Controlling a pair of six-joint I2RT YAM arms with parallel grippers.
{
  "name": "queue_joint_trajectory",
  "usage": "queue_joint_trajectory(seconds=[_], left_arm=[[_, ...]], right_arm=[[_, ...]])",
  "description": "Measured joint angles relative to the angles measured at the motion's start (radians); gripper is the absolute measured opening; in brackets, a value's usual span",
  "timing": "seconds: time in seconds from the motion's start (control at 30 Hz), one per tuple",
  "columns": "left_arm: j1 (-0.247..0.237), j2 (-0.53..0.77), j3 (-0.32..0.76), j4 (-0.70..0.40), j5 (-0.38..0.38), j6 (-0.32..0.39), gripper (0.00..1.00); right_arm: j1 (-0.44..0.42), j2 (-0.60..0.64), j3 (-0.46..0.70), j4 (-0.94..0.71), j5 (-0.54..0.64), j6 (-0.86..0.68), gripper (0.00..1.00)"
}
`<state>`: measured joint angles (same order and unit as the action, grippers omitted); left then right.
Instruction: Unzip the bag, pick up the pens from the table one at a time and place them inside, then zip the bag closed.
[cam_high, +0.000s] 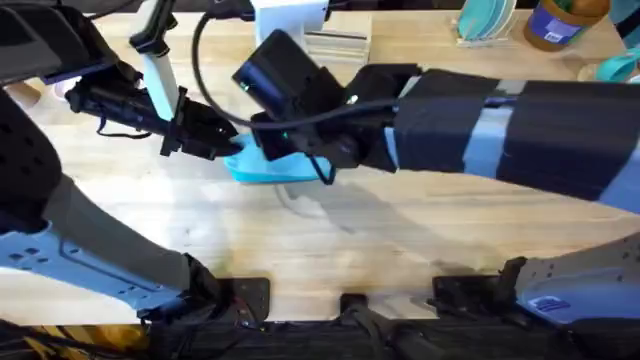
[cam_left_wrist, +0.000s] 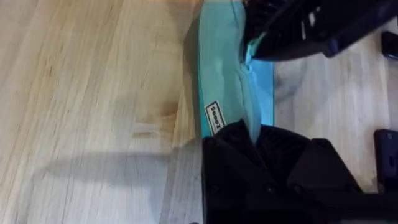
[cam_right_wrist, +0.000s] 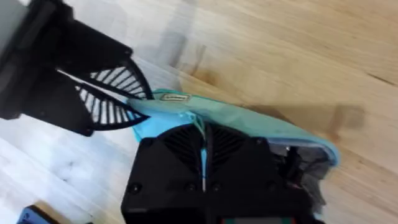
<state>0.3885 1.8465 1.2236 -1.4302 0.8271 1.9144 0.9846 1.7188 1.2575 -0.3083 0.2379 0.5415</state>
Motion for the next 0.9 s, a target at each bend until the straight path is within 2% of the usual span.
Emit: queue_joint_trajectory(seconds=[0.27, 0.67, 0.9], left_arm=[[-0.002, 0.0, 0.0, 0.003, 0.021, 0.0, 0.042], [-0.006, 0.0, 0.0, 0.003, 0.022, 0.0, 0.042], [-0.021, 0.0, -0.002, 0.003, 0.049, 0.0, 0.042]], right_arm=[[-0.074, -0.05, 0.0, -0.13, 0.03, -0.025, 0.031], [-0.244, -0.075, 0.0, -0.275, 0.054, -0.038, 0.031], [-0.331, -0.075, 0.0, -0.33, -0.005, -0.036, 0.033]])
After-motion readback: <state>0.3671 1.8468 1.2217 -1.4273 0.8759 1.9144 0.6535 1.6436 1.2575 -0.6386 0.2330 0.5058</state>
